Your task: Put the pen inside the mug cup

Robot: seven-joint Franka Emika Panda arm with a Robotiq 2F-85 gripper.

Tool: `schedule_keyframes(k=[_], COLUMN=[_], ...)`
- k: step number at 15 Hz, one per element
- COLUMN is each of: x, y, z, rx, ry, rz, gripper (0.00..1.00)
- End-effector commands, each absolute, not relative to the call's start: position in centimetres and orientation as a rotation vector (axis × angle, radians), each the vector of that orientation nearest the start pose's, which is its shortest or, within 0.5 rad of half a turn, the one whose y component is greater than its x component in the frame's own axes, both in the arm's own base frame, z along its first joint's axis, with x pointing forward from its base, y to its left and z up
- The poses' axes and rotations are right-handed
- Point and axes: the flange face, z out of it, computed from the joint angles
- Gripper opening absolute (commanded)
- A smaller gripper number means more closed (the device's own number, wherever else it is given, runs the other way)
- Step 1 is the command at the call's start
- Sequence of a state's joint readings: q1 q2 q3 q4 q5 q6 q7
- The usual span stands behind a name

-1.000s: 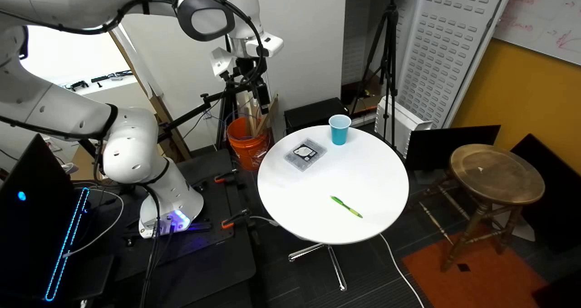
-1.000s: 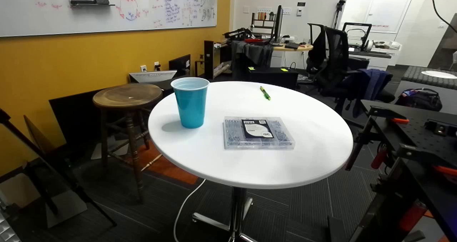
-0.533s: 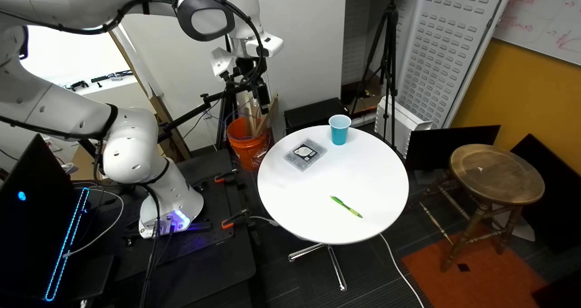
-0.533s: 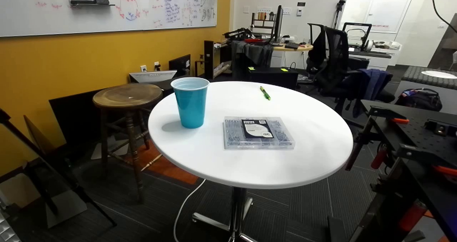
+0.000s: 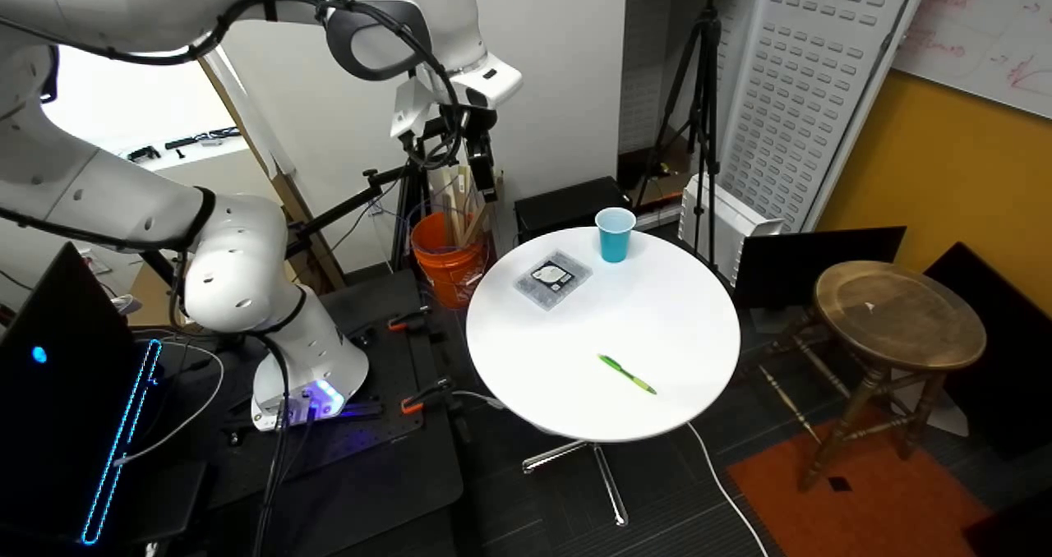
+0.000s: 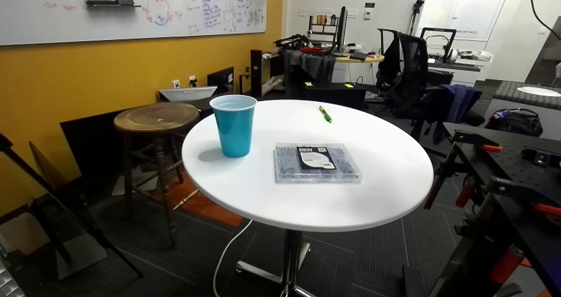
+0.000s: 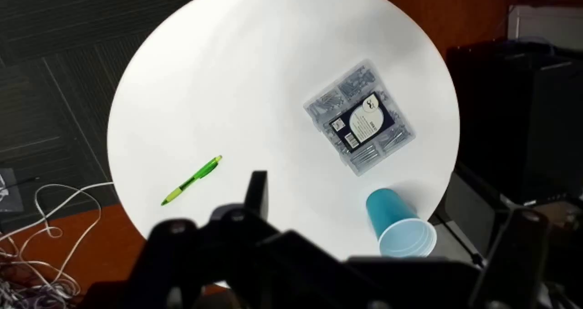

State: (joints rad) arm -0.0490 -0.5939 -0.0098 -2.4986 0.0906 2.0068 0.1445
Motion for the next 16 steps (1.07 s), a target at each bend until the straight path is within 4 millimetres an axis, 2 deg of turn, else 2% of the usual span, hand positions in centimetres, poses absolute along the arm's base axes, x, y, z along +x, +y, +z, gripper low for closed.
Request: schedule_keyframes(k=[1,6,9,13,16], x=[39.7,41.1,41.9,43.4,44.5], y=[-3.4,-6.3,-8.5,-11.3,-12.9], z=[49.6,48.7,47.3,44.0,40.8], rx=[-2.945,-2.838,-2.747,-2.629,-2.577], ry=[0.641,1.02,1.243,1.481,1.597], rz=[-0.217,-0.333,-0.348,-0.342,-0.316], gripper=[1.0,1.0,1.0,1.0,1.0])
